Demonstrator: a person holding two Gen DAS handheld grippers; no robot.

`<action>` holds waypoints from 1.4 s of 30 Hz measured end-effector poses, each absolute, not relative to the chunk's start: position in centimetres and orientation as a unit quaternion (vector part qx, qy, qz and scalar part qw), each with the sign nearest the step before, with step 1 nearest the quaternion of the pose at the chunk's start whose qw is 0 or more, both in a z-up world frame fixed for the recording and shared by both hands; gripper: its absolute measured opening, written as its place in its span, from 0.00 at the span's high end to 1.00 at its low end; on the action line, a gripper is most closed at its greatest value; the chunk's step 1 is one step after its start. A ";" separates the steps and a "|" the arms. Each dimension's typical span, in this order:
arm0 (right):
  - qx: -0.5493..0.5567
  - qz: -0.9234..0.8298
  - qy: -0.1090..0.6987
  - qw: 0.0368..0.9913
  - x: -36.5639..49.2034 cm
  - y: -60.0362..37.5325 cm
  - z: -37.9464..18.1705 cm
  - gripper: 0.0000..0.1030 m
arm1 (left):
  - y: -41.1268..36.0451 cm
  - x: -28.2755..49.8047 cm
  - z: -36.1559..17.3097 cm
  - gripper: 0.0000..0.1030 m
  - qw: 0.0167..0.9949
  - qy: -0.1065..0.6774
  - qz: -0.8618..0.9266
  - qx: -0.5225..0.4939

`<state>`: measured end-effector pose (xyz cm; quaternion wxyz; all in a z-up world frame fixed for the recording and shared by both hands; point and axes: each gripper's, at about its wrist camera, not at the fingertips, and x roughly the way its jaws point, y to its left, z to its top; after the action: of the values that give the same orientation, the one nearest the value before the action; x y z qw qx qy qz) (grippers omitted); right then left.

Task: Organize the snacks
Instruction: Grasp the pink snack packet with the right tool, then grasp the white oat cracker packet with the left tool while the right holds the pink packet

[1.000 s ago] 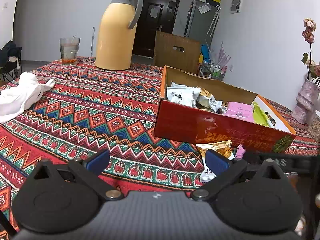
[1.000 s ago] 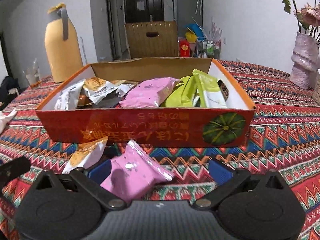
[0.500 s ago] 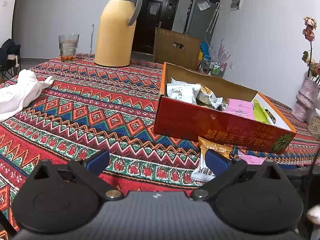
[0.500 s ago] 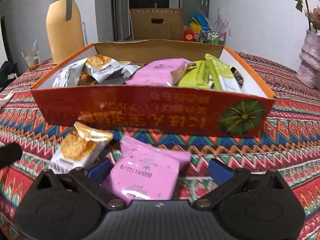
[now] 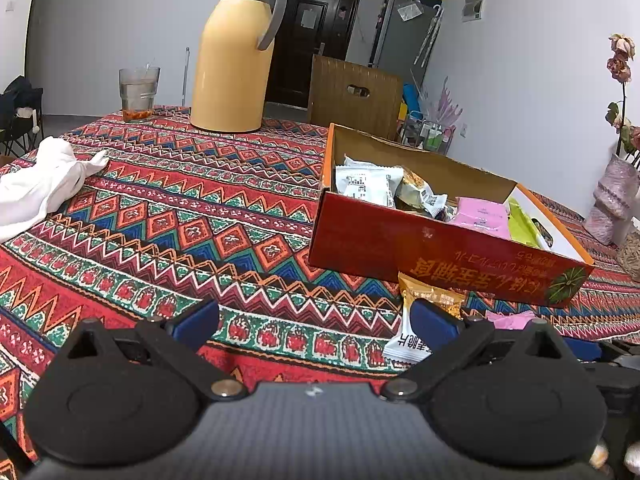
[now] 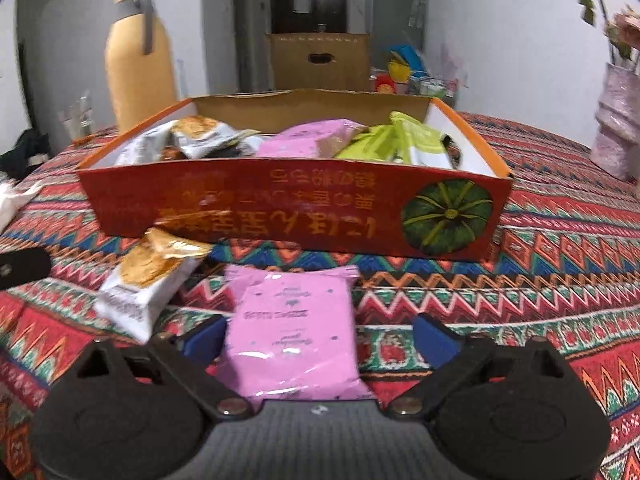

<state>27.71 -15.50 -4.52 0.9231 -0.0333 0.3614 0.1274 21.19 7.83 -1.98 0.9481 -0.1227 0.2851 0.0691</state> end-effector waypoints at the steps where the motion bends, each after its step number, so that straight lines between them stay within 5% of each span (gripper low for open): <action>1: -0.036 0.136 0.358 0.923 27.4 -15.4 -4.4 0.18 | 7.8 21.2 -2.0 0.00 0.948 0.285 0.069 -0.123; 3: -0.041 0.151 0.350 0.923 26.9 -15.3 -4.2 0.41 | 7.8 21.2 -2.0 0.00 0.948 0.286 0.069 -0.123; 42: 0.049 0.109 0.263 0.957 25.6 -24.2 -3.3 0.41 | 0.6 26.0 -2.0 0.00 0.928 0.368 0.062 -0.008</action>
<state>25.56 -24.19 -3.33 0.9572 0.0490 0.2635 0.1091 25.96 0.59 -1.96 0.9277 -0.0080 0.3681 0.0617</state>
